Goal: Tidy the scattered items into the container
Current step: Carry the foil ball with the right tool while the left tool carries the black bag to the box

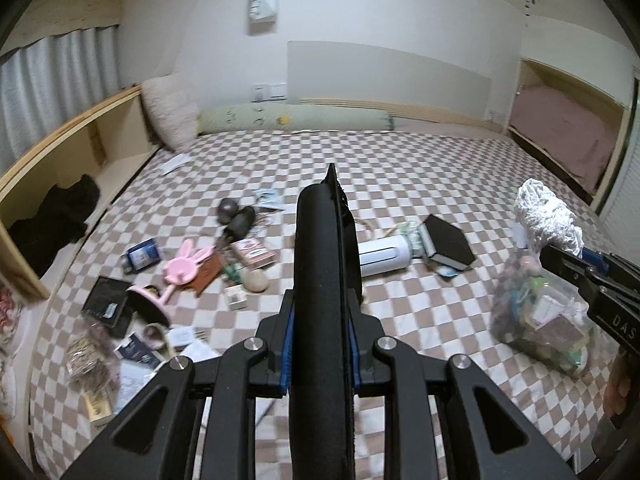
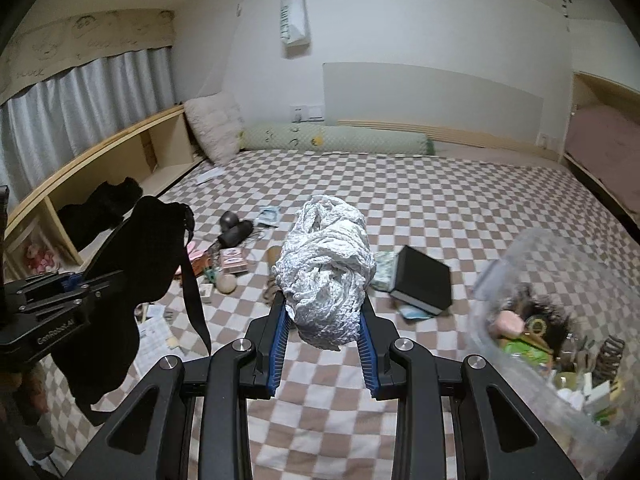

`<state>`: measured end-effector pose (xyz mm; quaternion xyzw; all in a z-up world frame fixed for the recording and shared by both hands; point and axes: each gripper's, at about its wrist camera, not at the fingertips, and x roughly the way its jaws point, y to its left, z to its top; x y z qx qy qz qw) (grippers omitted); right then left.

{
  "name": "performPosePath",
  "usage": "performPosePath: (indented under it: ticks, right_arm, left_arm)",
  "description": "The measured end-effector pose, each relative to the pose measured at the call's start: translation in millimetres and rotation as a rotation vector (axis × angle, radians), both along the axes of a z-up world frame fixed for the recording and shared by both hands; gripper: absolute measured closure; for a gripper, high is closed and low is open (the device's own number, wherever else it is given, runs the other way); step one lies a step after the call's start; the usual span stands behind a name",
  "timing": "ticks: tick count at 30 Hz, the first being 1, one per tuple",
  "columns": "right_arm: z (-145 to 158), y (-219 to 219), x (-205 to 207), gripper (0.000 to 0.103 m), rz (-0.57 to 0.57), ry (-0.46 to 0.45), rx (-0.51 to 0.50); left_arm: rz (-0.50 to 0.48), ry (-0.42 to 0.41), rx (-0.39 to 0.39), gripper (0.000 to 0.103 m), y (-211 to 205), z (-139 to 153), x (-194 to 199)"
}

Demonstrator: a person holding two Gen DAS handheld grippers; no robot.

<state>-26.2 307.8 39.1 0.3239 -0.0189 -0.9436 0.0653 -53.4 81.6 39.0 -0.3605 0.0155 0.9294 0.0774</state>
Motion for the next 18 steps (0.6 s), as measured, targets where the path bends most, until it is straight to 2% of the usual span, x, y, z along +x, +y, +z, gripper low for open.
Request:
performPosePath:
  ticks: [10,18]
  right_arm:
    - [0,59,9,0.071,-0.112,-0.008,0.001]
    - [4,104,15,0.071,-0.198,-0.002,-0.014]
  left_arm:
    - [-0.114,-0.002,0.02,0.082,76,0,-12]
    - [-0.214,0.027,0.05,0.082,129,15,-11]
